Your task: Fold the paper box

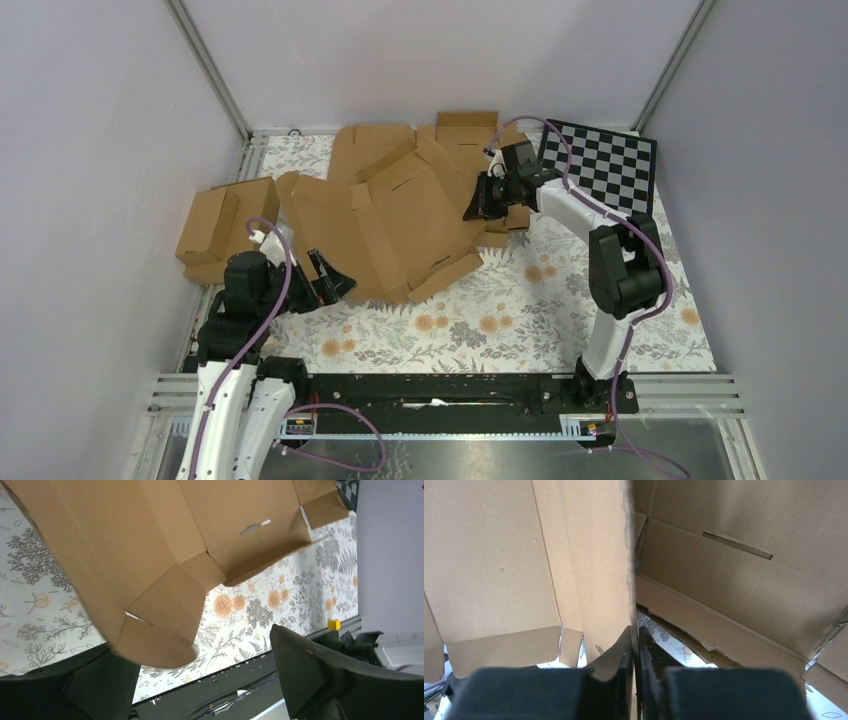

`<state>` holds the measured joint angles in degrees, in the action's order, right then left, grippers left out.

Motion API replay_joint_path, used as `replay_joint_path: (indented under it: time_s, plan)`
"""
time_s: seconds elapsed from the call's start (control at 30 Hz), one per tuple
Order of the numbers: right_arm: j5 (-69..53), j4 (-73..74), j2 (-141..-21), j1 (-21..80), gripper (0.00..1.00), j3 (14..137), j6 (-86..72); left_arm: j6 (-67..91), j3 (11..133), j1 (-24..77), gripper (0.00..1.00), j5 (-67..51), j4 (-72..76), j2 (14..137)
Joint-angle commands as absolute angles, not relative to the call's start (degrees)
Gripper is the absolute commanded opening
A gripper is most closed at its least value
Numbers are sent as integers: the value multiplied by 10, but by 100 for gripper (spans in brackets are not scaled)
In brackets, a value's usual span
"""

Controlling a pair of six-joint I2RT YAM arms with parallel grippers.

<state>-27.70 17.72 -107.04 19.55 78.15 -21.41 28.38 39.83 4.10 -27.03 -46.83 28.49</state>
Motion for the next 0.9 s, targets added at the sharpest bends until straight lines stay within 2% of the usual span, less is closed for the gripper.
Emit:
replay_joint_path:
  time_s: [0.0,0.07,0.23,0.43,0.63,0.87]
  plan:
    - [-281,176,-1039,198,4,782,-203,327,395,40,99,-208,-446,283]
    - [-266,188,-1003,198,0,762,-198,334,396,40,99,-189,-448,280]
    - [-222,219,-887,198,0,690,-179,375,401,40,99,-95,-449,285]
    - [-185,295,-785,198,0,622,-197,366,418,40,99,-68,-410,315]
    - [-102,336,-654,198,1,517,-229,315,479,39,99,20,-409,426]
    - [-28,359,-561,197,3,478,-244,326,467,11,99,-5,-332,571]
